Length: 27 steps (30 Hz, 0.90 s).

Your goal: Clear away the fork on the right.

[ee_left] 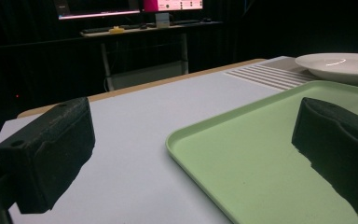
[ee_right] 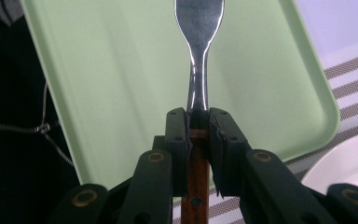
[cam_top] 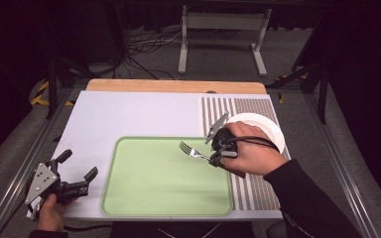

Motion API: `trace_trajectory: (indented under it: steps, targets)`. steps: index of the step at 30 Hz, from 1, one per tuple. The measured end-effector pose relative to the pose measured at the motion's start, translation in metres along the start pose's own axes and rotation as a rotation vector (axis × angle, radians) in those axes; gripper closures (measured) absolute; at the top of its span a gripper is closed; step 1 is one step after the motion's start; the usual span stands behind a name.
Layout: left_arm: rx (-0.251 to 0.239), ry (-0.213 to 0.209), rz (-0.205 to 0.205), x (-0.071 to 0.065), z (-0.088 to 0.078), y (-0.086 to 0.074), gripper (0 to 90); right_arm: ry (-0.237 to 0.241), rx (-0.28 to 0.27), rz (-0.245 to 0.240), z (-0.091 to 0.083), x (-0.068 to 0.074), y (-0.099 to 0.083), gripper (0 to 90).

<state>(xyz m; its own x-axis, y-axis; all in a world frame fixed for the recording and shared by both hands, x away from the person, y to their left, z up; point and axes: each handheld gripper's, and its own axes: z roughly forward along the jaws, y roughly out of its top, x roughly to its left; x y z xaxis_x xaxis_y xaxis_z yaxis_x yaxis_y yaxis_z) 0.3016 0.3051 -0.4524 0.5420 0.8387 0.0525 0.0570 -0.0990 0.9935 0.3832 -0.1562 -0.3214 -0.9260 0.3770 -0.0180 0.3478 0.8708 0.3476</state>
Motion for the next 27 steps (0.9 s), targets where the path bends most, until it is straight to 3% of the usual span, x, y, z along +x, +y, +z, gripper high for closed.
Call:
trace_trajectory:
  steps: [3, 8, 14, 16, 20, 24, 27]
  targets:
    - [0.001, -0.002, 0.002, 0.000, 0.000, 0.000, 0.0, -0.016, -0.020, 0.096, 0.002, 0.004, 0.003, 78.3]
    - [0.000, 0.000, 0.000, 0.000, 0.000, 0.000, 0.0, -0.035, -0.031, 0.165, 0.003, 0.008, 0.006, 78.3]
    - [0.001, 0.000, -0.001, 0.000, 0.000, 0.000, 0.0, -0.062, -0.031, 0.196, 0.008, 0.011, 0.009, 78.3]
    - [0.003, 0.000, -0.001, 0.000, 0.000, 0.000, 0.0, -0.069, -0.034, 0.236, 0.011, 0.011, 0.011, 78.3]
    - [0.005, -0.001, 0.002, 0.000, 0.000, 0.000, 0.0, -0.051, -0.042, 0.265, 0.013, 0.010, 0.011, 78.2]
    - [0.001, 0.000, -0.002, 0.000, 0.000, 0.000, 0.0, -0.070, -0.036, 0.286, 0.015, 0.009, 0.011, 78.3]
    - [0.001, 0.000, -0.001, 0.000, 0.000, 0.000, 0.0, -0.069, -0.041, 0.330, 0.020, 0.009, 0.011, 78.2]
